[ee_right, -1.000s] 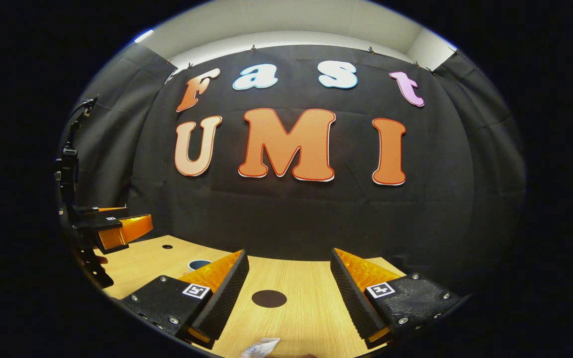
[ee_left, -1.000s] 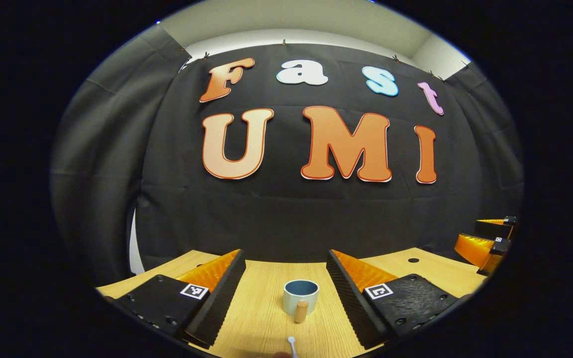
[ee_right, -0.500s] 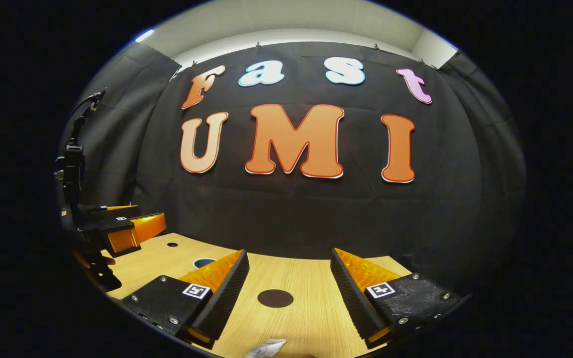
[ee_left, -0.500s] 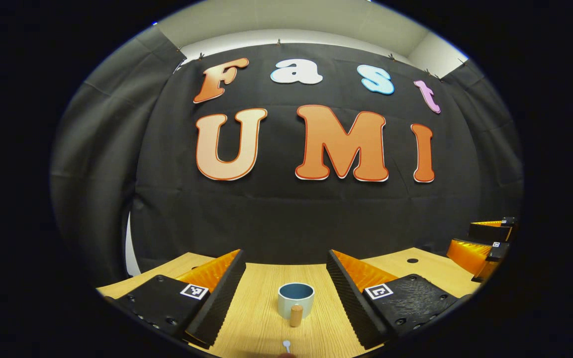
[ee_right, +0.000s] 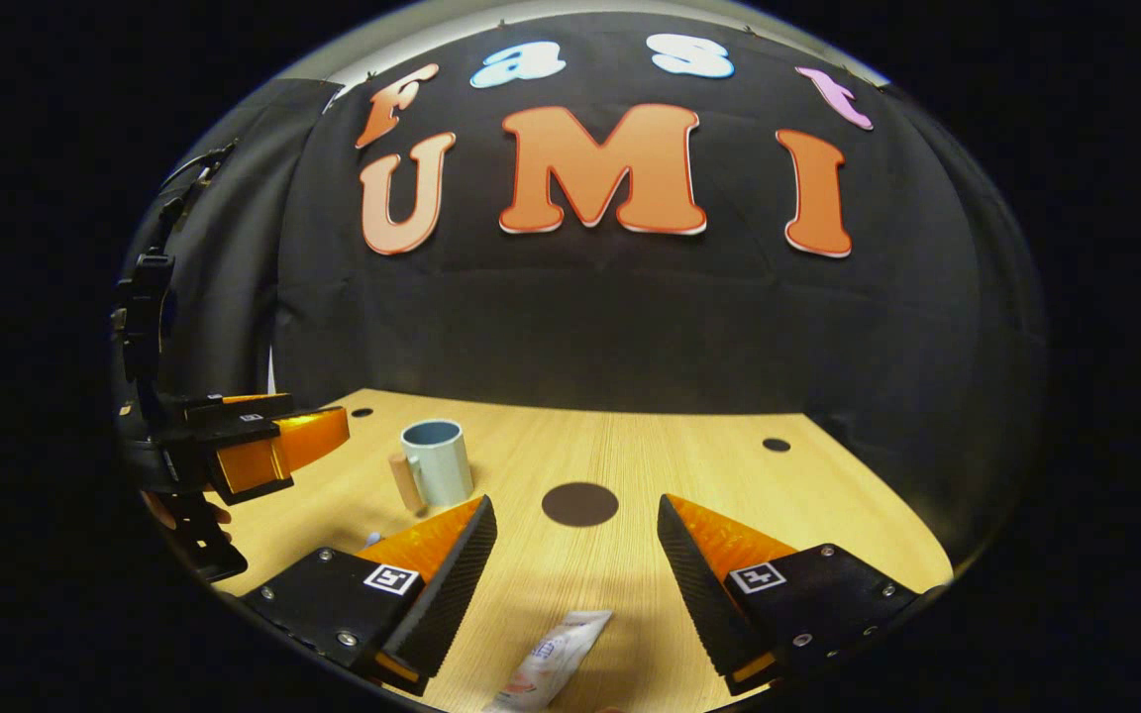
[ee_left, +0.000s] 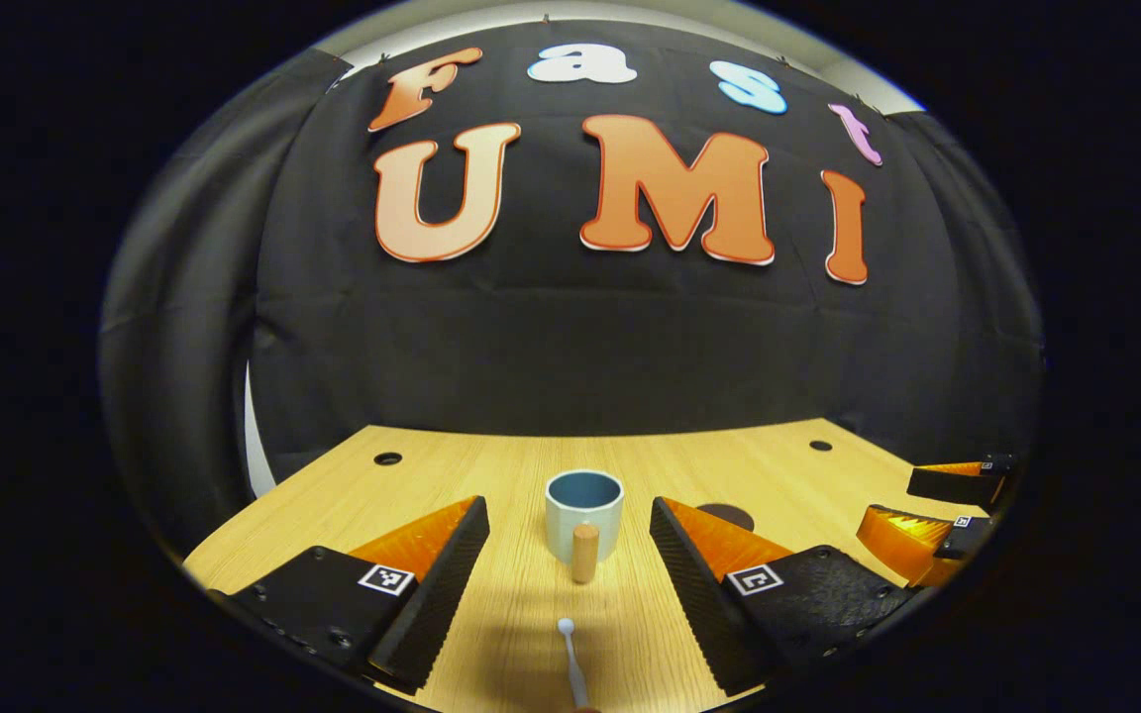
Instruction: Put the toothbrush and toothpaste on the desktop into the cup, then pick up the cup and place it on the coaster on the desktop.
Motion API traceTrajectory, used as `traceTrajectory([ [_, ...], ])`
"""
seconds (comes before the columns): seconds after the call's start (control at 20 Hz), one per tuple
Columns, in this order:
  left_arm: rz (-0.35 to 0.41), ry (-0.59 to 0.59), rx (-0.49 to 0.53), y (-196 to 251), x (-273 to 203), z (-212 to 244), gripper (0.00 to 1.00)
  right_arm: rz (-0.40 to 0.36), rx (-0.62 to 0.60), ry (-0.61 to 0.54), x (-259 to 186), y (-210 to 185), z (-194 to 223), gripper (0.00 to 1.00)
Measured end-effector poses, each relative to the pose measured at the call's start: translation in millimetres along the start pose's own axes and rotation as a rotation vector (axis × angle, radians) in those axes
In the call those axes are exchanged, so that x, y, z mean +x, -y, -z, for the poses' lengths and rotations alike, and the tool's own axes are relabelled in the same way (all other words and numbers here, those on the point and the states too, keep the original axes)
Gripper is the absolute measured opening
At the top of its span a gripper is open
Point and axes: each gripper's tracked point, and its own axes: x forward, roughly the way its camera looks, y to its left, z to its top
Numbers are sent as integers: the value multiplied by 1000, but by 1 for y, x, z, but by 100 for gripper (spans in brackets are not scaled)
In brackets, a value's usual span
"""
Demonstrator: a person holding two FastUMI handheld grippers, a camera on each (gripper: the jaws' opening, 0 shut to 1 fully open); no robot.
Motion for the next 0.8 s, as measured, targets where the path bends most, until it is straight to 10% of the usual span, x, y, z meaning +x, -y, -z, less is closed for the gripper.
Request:
traceTrajectory([
  [0.8, 21, -463, -11, 7, -6, 147, 98, 14, 98, -493, -11, -26, 148, 73],
])
